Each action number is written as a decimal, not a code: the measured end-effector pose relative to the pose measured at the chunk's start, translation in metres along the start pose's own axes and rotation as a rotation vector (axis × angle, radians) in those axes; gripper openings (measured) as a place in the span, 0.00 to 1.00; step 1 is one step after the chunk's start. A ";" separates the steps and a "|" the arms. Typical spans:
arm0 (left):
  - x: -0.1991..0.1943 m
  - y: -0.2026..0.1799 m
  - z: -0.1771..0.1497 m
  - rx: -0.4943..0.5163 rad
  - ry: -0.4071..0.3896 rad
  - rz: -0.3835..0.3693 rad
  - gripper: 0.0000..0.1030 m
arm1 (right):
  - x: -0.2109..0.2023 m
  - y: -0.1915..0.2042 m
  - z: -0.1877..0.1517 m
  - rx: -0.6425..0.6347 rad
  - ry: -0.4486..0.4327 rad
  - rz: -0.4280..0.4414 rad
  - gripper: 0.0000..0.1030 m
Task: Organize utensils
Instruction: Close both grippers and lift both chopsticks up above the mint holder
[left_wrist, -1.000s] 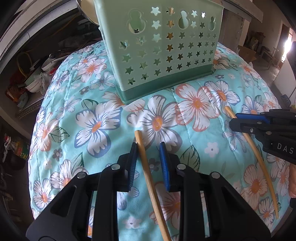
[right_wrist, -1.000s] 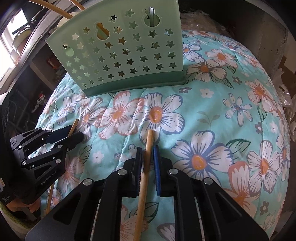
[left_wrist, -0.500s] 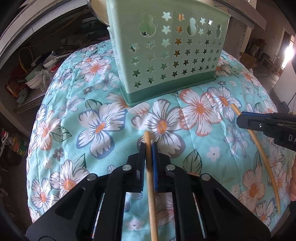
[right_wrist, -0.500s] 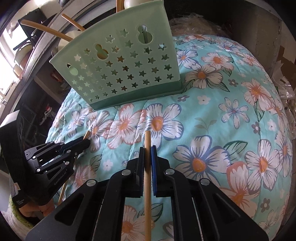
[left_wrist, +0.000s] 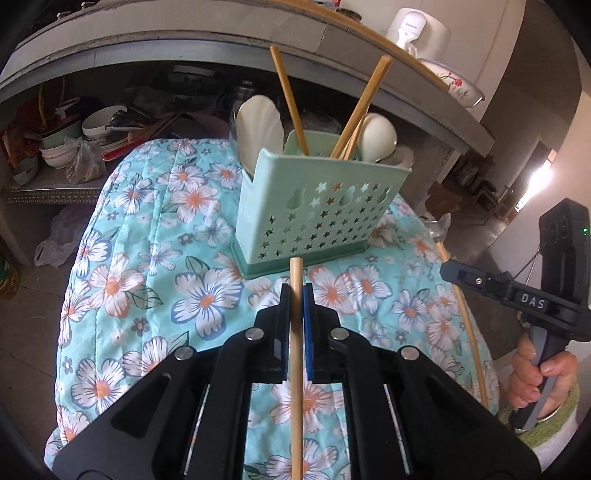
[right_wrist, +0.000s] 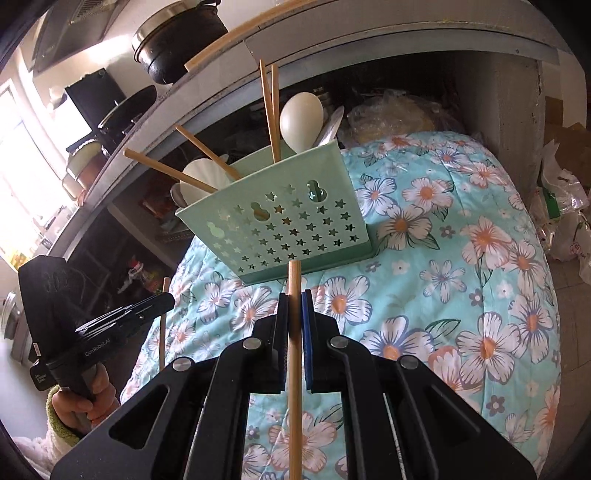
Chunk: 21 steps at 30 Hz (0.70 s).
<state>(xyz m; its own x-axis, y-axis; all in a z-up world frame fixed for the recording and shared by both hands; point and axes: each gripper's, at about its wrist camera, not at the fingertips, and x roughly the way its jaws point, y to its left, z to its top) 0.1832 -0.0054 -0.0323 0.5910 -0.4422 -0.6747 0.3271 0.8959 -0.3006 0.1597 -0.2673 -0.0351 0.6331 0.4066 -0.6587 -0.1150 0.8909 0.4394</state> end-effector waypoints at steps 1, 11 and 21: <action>-0.006 -0.003 0.001 0.002 -0.009 -0.009 0.06 | -0.001 0.000 0.000 0.002 -0.003 0.004 0.07; -0.043 -0.017 0.016 0.042 -0.067 -0.054 0.06 | -0.005 -0.005 -0.005 0.031 -0.023 0.020 0.07; -0.092 -0.053 0.066 0.118 -0.227 -0.112 0.06 | -0.023 -0.017 -0.003 0.053 -0.080 0.052 0.07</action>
<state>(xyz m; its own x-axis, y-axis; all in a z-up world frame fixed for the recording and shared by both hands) 0.1600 -0.0153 0.0909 0.6918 -0.5485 -0.4697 0.4754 0.8355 -0.2754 0.1452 -0.2911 -0.0291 0.6869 0.4330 -0.5837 -0.1104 0.8560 0.5051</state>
